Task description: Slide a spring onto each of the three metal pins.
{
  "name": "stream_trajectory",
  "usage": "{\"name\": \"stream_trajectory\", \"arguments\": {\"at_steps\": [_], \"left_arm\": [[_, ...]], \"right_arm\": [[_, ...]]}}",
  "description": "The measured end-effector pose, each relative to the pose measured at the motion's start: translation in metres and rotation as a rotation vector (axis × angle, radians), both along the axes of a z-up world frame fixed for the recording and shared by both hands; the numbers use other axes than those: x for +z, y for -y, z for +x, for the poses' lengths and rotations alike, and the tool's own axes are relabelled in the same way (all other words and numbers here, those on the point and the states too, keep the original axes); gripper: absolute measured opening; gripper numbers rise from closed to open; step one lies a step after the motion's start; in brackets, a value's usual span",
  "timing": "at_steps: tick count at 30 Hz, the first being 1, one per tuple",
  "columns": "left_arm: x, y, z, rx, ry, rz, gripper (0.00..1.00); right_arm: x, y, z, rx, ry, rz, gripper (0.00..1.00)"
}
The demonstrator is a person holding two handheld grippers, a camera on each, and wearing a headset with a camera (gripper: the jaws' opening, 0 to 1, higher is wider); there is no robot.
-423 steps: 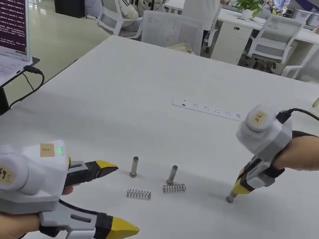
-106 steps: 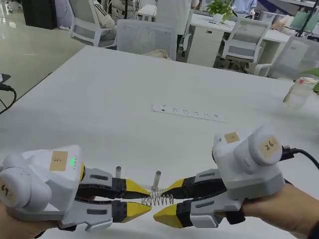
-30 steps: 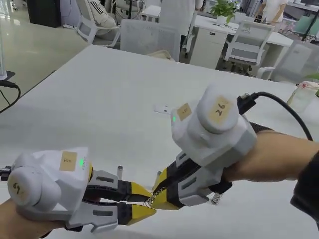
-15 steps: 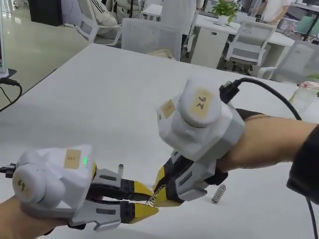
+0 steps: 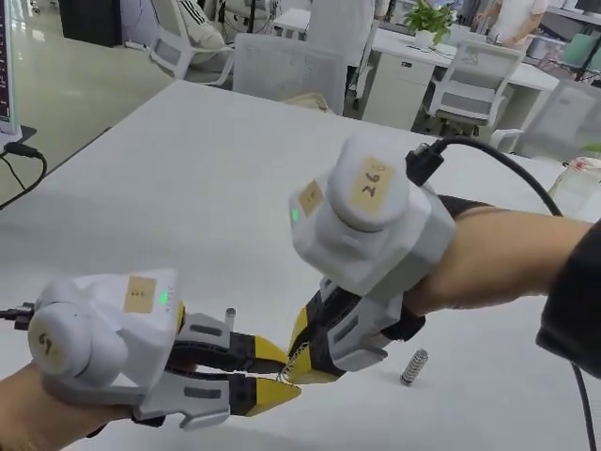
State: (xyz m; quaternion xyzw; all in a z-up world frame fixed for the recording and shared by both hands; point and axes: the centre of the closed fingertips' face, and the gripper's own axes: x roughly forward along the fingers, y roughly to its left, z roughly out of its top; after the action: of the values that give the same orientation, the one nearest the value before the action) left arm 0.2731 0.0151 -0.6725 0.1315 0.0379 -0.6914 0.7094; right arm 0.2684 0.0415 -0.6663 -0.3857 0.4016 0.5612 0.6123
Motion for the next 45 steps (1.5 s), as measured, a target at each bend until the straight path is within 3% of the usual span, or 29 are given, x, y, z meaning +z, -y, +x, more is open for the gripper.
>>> {"name": "stream_trajectory", "arguments": {"at_steps": [32, 45], "left_arm": [[-0.002, 0.0, 0.001, 0.016, -0.018, 0.001, 0.03], [-0.005, -0.006, 0.005, 0.041, -0.049, 0.017, 0.16]], "right_arm": [[-0.001, 0.0, 0.002, 0.015, 0.003, -0.023, 0.08], [0.004, 0.009, 0.007, -0.001, 0.016, -0.024, 0.08]]}}
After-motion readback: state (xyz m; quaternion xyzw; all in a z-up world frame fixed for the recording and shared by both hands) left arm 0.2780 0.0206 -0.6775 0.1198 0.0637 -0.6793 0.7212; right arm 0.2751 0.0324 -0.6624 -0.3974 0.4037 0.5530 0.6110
